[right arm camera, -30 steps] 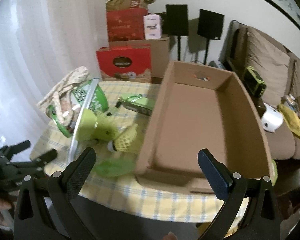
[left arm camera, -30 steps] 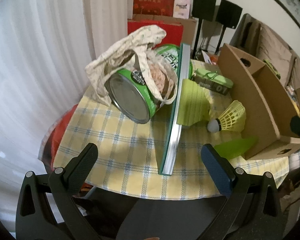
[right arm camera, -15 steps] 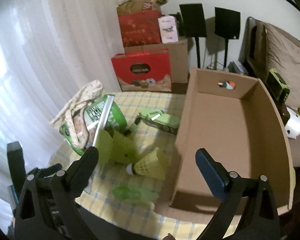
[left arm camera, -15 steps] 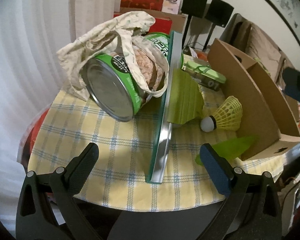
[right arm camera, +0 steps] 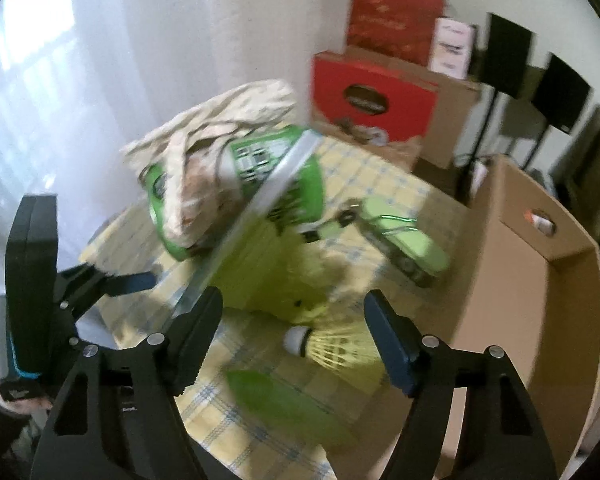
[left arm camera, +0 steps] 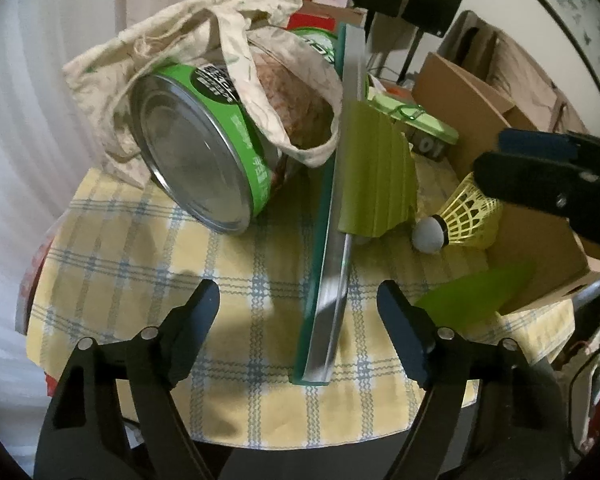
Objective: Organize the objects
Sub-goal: 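Move the right tool toward the green-handled squeegee standing by the can, then grasp the squeegee's green handle with the right tool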
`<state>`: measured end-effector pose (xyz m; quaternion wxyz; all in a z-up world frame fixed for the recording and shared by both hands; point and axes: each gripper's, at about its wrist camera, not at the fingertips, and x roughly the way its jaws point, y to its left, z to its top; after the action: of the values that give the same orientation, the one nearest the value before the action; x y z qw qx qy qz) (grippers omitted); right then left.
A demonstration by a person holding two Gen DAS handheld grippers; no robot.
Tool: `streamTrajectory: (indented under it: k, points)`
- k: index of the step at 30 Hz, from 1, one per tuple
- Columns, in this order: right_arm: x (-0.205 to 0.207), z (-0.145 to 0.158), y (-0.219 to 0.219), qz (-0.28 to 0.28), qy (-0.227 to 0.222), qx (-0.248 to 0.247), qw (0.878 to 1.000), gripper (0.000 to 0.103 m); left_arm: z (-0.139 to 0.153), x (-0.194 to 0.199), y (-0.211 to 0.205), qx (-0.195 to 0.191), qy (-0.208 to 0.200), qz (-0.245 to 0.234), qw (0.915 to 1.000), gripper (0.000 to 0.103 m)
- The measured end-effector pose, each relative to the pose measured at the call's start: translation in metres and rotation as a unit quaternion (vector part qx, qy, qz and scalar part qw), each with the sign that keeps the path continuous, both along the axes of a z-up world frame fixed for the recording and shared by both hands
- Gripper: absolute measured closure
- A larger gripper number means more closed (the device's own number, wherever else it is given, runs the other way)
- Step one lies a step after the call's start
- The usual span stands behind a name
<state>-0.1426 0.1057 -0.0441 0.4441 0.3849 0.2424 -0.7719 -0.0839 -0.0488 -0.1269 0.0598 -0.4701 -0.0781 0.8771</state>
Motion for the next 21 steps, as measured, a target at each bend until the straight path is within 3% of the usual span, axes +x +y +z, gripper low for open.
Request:
streamTrajectory:
  k: [6, 13, 18, 21]
  points:
    - [0.007, -0.009, -0.019, 0.075, 0.017, 0.034, 0.996, 0.029, -0.004, -0.002, 0.001, 0.009, 0.0, -0.021, 0.9997, 0.036]
    - [0.01, -0.023, -0.037, 0.16, 0.031, 0.095, 0.982, 0.03, -0.005, -0.002, -0.001, 0.01, 0.002, -0.037, 0.9993, 0.044]
    - [0.0, -0.033, -0.041, 0.17, 0.022, 0.12, 0.978, 0.03, -0.004, -0.003, -0.002, -0.003, 0.004, -0.046, 0.9989, 0.048]
    - [-0.003, -0.037, -0.044, 0.176, 0.007, 0.126, 0.976, 0.039, -0.003, -0.004, -0.003, -0.006, 0.004, -0.047, 0.9989, 0.053]
